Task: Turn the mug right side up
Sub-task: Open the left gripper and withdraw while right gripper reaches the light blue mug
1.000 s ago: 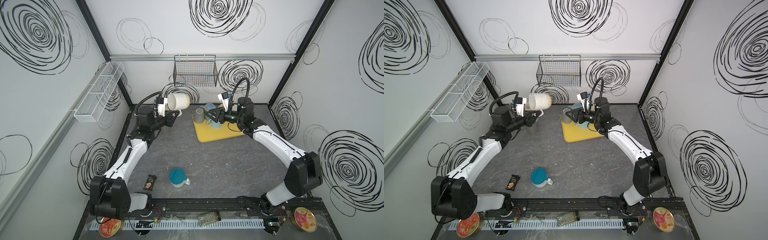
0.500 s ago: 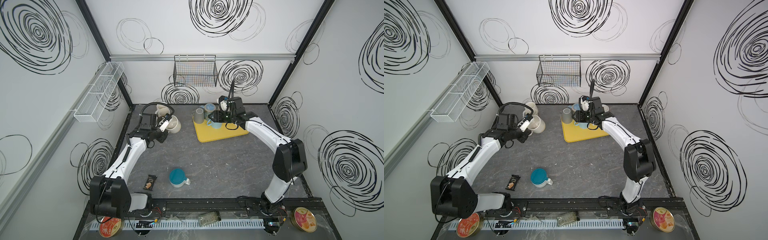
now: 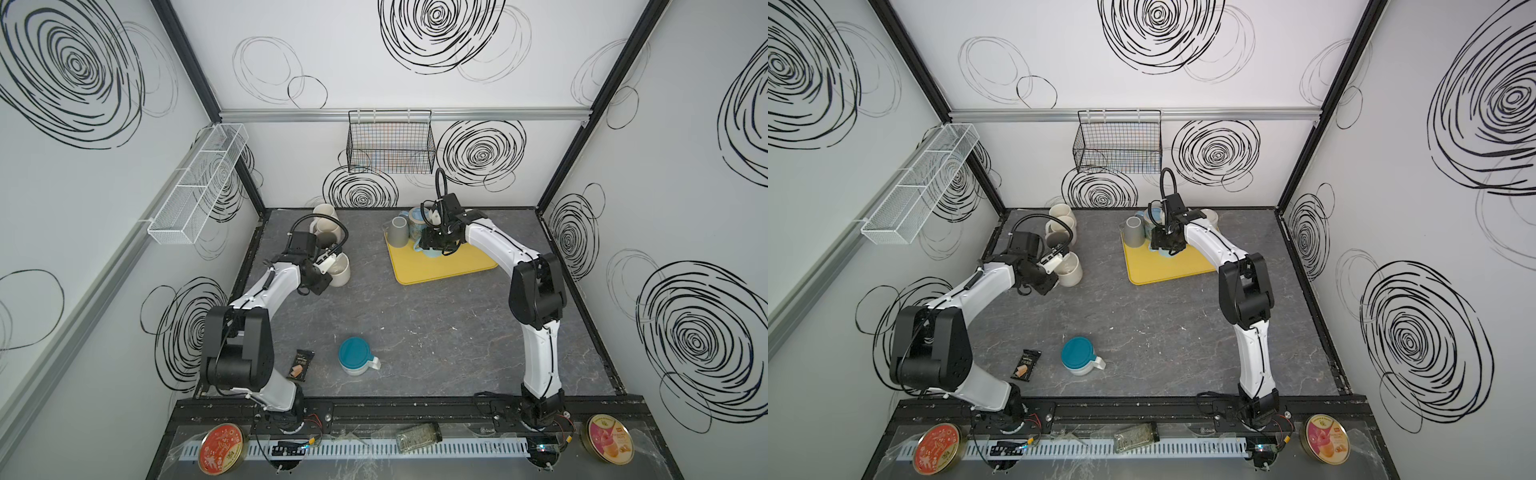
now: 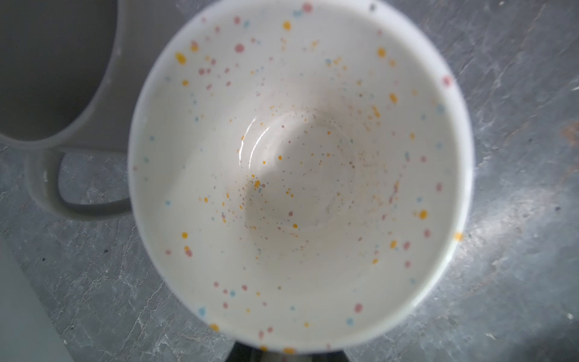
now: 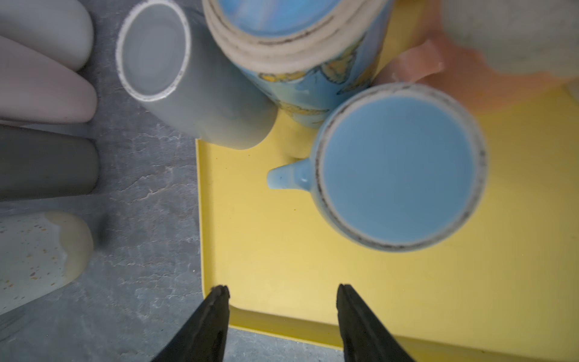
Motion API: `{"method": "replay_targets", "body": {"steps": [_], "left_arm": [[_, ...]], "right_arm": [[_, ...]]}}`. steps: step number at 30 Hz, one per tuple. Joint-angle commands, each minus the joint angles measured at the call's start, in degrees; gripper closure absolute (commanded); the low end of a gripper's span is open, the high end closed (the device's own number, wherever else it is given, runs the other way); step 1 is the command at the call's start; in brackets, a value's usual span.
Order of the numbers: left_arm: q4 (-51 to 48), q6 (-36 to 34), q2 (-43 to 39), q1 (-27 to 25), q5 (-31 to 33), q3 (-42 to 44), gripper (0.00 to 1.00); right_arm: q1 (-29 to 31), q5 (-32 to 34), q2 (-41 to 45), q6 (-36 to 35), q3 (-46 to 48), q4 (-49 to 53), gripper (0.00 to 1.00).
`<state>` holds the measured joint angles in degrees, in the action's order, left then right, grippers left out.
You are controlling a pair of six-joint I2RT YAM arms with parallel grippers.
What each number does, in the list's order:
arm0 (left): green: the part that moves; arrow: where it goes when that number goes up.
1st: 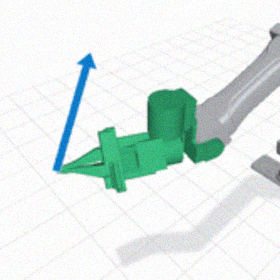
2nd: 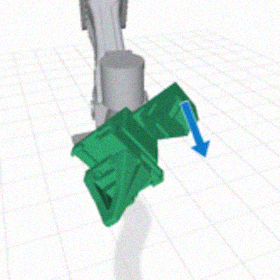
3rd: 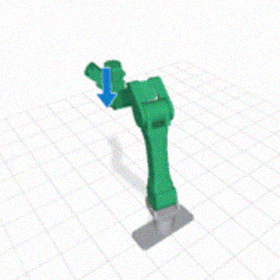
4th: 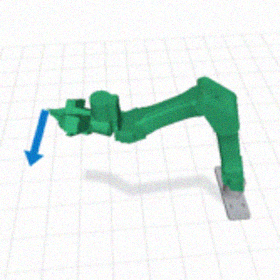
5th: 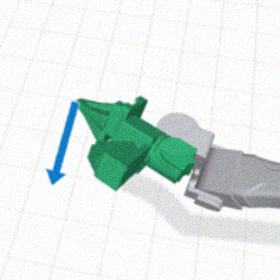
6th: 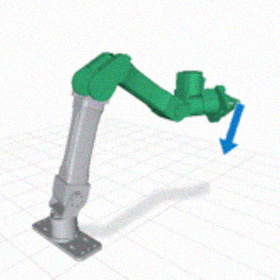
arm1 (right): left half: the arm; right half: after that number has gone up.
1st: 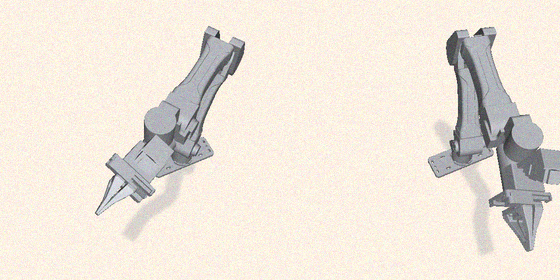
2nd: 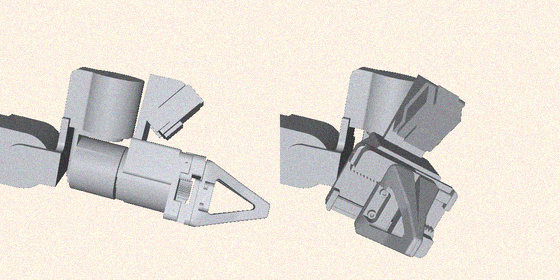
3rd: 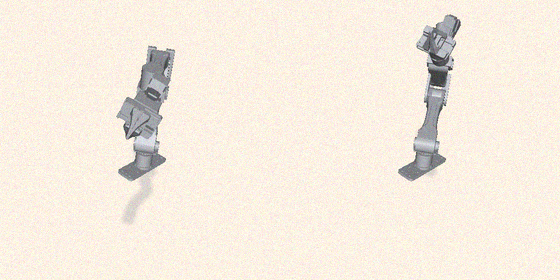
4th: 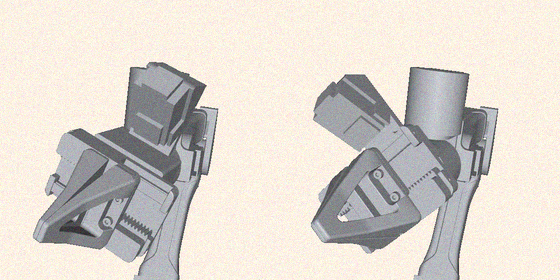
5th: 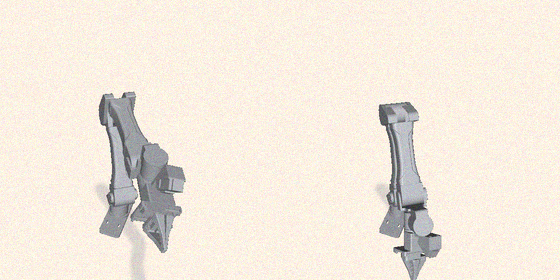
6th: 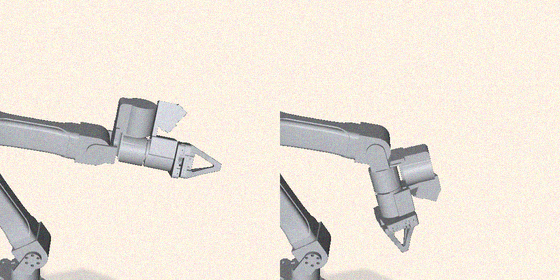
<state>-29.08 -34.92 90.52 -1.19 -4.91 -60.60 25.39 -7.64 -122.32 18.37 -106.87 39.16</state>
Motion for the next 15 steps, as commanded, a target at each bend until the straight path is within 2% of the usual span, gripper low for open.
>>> {"method": "replay_targets", "body": {"steps": [1,5,9,13,15], "left_arm": [[7.2,-0.6,0.6,1.1,0.6,-0.7,1.00],[8.7,-0.4,2.0,2.1,0.6,-0.4,1.00],[10.1,0.2,3.1,3.0,0.3,-0.1,1.00],[10.7,0.7,3.9,3.4,-0.3,-0.1,1.00],[10.9,0.7,4.1,3.6,-0.2,0.0,0.88]], "right_arm": [[1.5,8.6,-0.8,-0.6,-3.0,4.3,0.44],[2.7,11.3,-3.0,-3.4,-6.7,4.6,0.51],[3.3,10.9,-5.8,-4.6,-11.2,5.1,0.60],[3.9,9.8,-7.6,-6.0,-13.1,3.9,0.64],[4.2,9.6,-8.3,-7.2,-13.5,3.2,0.64]]}}
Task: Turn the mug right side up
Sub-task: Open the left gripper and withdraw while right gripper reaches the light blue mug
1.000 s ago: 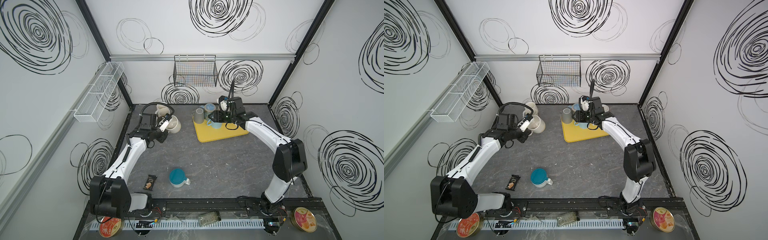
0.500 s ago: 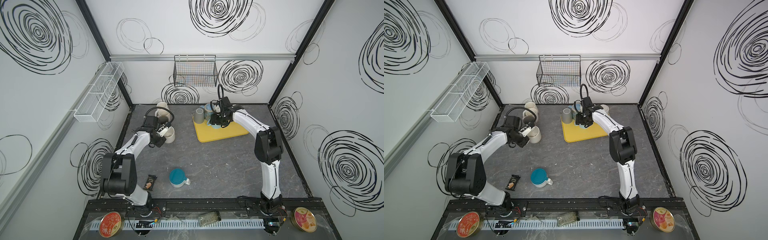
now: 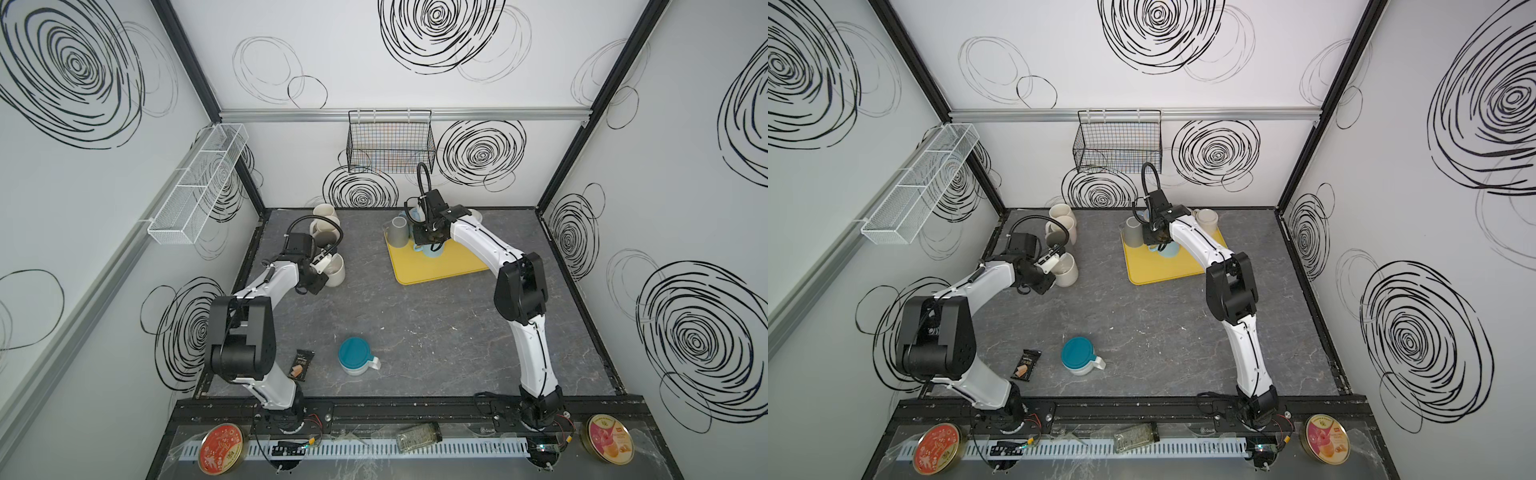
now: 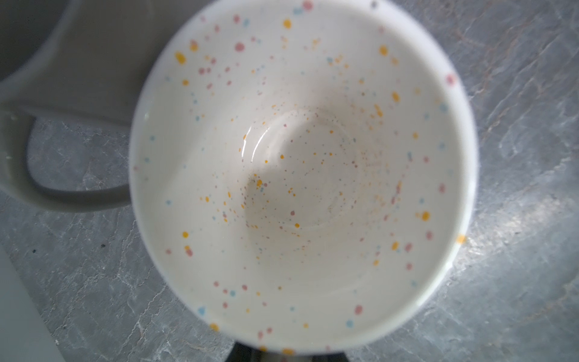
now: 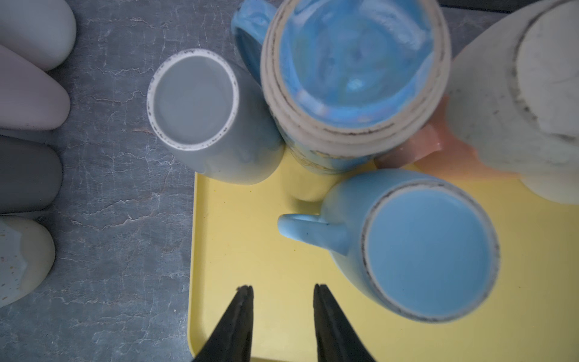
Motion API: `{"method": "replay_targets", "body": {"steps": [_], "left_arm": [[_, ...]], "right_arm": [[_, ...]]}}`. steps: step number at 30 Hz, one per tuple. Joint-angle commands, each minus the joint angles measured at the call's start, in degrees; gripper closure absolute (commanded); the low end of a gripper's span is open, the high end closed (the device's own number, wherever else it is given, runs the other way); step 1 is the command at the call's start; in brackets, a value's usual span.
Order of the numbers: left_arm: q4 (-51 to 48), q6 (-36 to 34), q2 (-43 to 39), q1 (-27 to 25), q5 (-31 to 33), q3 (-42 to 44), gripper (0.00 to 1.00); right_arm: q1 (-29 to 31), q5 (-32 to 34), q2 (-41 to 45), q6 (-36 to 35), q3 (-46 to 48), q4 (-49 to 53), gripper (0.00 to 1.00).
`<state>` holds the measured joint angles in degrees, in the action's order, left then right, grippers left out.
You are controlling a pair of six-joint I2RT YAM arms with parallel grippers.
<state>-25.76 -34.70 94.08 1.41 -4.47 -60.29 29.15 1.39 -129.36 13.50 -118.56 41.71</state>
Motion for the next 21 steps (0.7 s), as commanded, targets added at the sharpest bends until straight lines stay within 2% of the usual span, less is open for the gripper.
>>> {"method": "replay_targets", "body": {"steps": [1,3,9,21], "left_arm": [[7.7,0.5,0.7,1.0,-0.6,-0.4,0.84],[8.1,0.5,0.6,1.2,-0.6,-0.1,0.74],[8.8,1.0,0.0,1.7,-1.1,0.0,0.60],[10.4,1.3,-3.3,2.4,-3.0,0.8,0.50]], "right_arm": [[0.6,0.5,-1.6,-2.6,-2.1,0.3,0.64],[0.7,0.5,-2.2,-3.2,-2.1,-0.6,0.64],[0.7,1.0,-3.6,-4.6,-2.5,-3.1,0.64],[2.1,3.2,-5.2,-6.5,-3.5,-7.3,0.63]]}}
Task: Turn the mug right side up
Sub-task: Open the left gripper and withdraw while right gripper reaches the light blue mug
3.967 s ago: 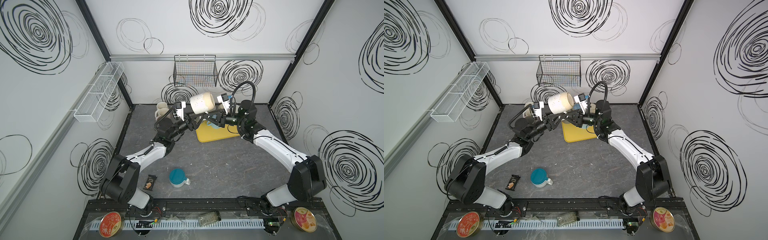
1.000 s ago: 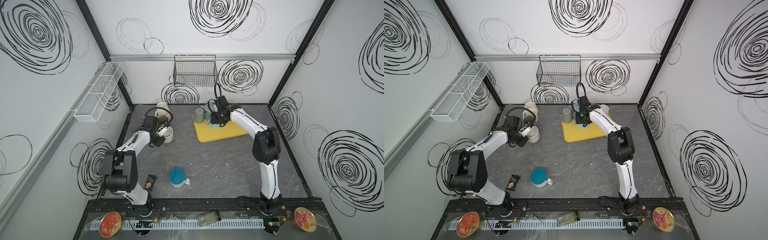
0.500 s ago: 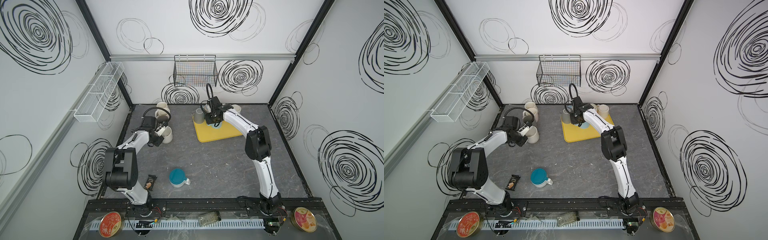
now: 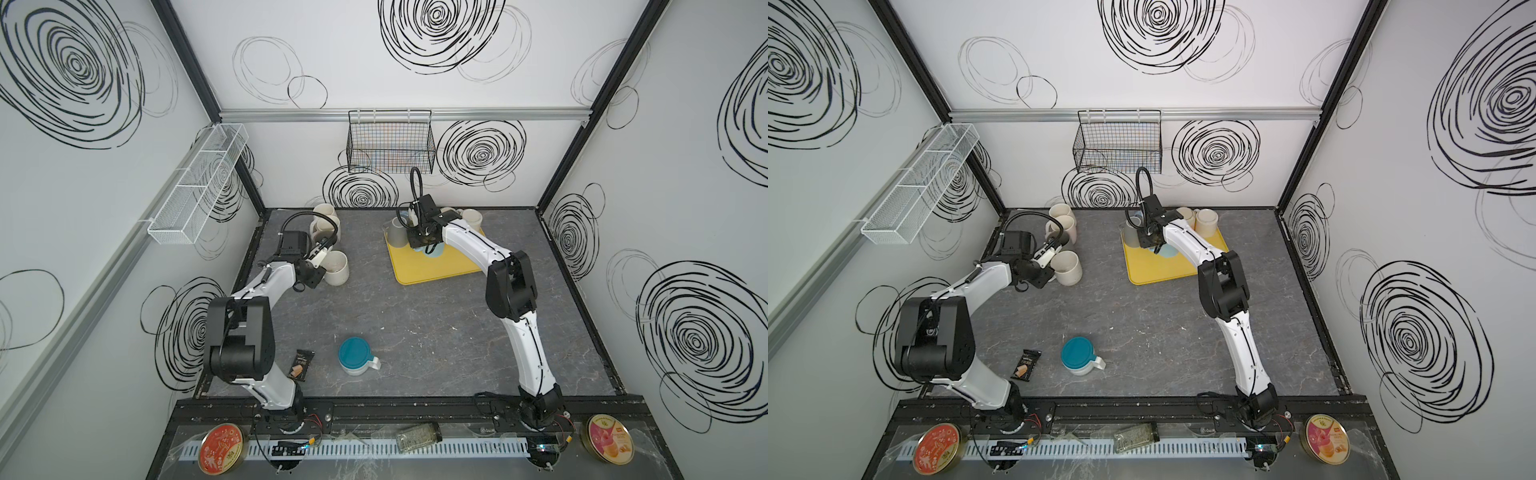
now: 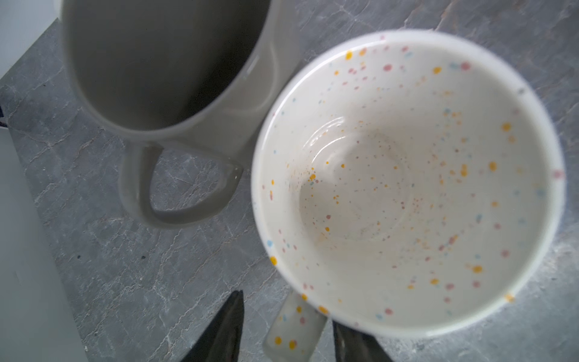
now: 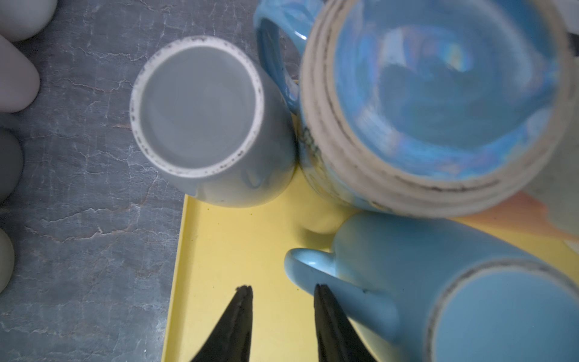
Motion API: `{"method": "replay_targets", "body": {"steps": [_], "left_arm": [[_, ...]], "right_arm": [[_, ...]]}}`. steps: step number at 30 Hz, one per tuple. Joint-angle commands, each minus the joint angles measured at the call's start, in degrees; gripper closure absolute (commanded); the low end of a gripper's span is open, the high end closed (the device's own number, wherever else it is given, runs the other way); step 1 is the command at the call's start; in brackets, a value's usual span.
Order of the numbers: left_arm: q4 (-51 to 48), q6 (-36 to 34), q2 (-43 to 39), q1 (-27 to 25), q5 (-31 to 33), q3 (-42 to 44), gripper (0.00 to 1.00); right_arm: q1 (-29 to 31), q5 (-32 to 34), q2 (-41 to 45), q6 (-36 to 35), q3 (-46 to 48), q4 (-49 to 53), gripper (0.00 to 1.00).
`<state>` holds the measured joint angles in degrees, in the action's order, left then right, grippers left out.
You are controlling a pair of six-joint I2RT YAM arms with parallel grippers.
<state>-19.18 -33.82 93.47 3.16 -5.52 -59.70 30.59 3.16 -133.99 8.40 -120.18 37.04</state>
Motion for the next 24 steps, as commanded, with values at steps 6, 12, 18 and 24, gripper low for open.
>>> {"method": "replay_targets", "body": {"steps": [6,12,18,24], "left_arm": [[4.6,0.5,-5.0,0.6,-2.6,1.1,0.46],[6.0,0.8,-7.2,0.4,-4.5,2.6,0.42],[6.2,1.1,-9.6,-1.6,-3.5,3.1,0.40],[6.5,0.9,-11.9,-4.4,-1.4,3.7,0.38]], "right_arm": [[0.8,1.5,-4.0,-2.7,-3.6,-4.1,0.63],[0.7,4.6,-7.0,-3.4,-7.4,0.4,0.65],[0.7,11.2,-4.9,-2.8,-6.5,4.2,0.69],[0.2,15.9,-1.8,-0.1,-2.4,8.3,0.71]]}}
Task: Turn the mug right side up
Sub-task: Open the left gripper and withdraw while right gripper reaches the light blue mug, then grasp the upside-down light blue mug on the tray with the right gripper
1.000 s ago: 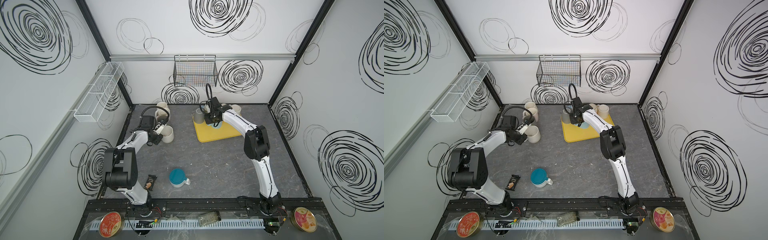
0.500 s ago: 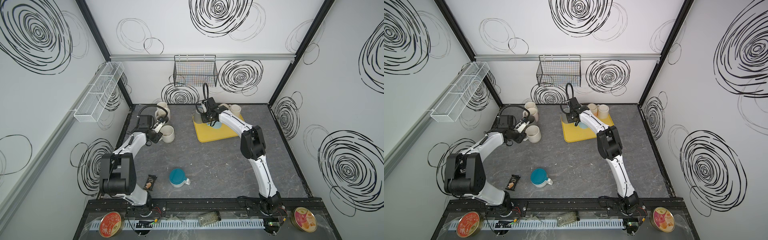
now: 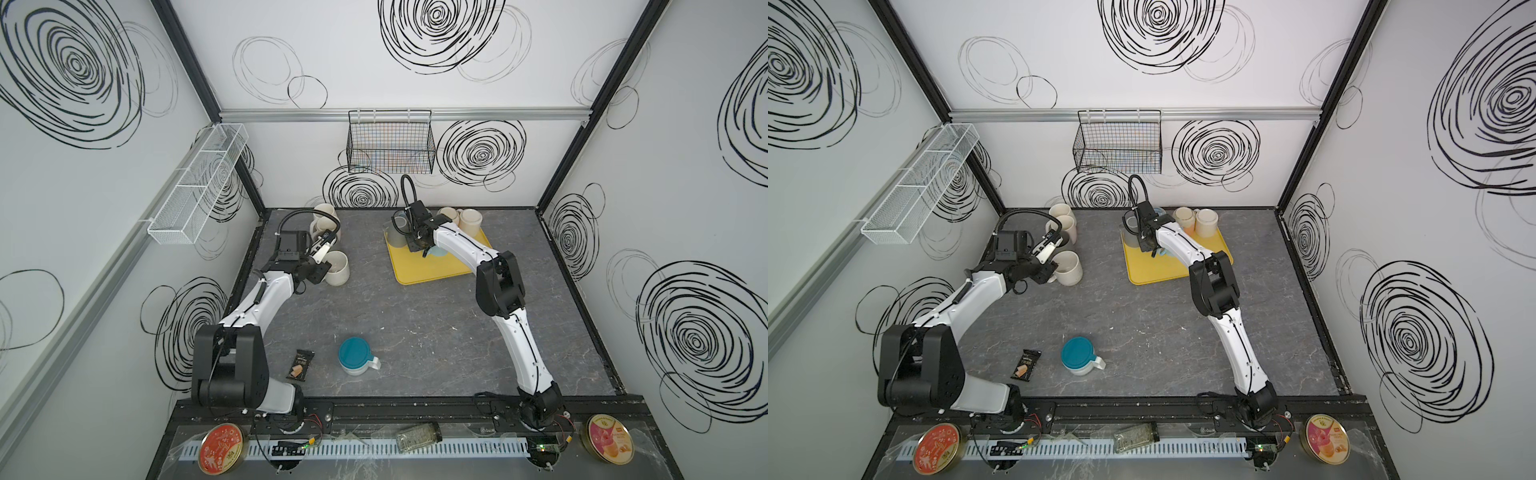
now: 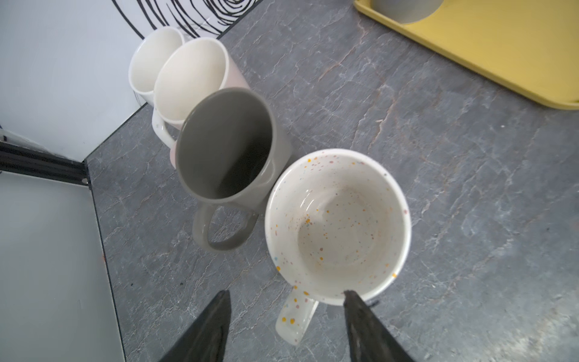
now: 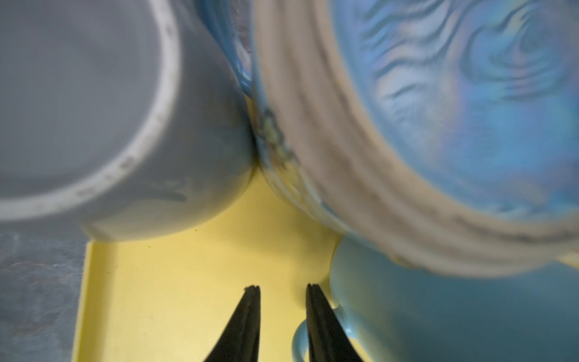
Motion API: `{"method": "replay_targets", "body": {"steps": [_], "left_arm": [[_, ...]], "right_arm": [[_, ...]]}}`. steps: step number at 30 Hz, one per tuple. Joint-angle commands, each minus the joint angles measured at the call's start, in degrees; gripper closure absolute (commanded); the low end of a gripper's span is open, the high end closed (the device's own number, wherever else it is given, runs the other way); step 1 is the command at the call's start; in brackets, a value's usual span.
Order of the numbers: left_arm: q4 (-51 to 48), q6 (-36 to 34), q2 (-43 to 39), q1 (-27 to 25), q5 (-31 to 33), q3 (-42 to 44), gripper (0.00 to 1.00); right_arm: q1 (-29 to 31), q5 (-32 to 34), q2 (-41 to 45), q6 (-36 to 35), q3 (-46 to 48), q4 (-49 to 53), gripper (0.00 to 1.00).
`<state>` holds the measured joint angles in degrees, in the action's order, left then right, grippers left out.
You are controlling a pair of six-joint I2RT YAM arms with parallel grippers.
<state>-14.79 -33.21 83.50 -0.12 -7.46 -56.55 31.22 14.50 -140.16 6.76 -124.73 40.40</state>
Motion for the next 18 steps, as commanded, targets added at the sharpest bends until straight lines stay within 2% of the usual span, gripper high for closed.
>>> {"method": "replay_targets", "body": {"steps": [1,8,15,18], "left_arm": [[2.1,0.3,-2.2,-1.5,0.9,0.5,0.38],[2.9,1.6,-5.9,-5.6,2.9,1.0,0.37],[7.9,7.0,-8.4,-12.6,4.5,2.4,0.34],[9.0,8.6,-8.1,-16.0,6.1,1.9,0.33]], "right_arm": [[-0.6,5.2,5.2,2.0,3.6,4.8,0.71],[-2.3,5.5,16.3,4.0,18.7,-0.5,0.72],[-3.2,0.5,29.1,4.4,30.7,-6.4,0.70],[-5.5,-2.4,33.1,5.8,35.1,-9.0,0.65]]}}
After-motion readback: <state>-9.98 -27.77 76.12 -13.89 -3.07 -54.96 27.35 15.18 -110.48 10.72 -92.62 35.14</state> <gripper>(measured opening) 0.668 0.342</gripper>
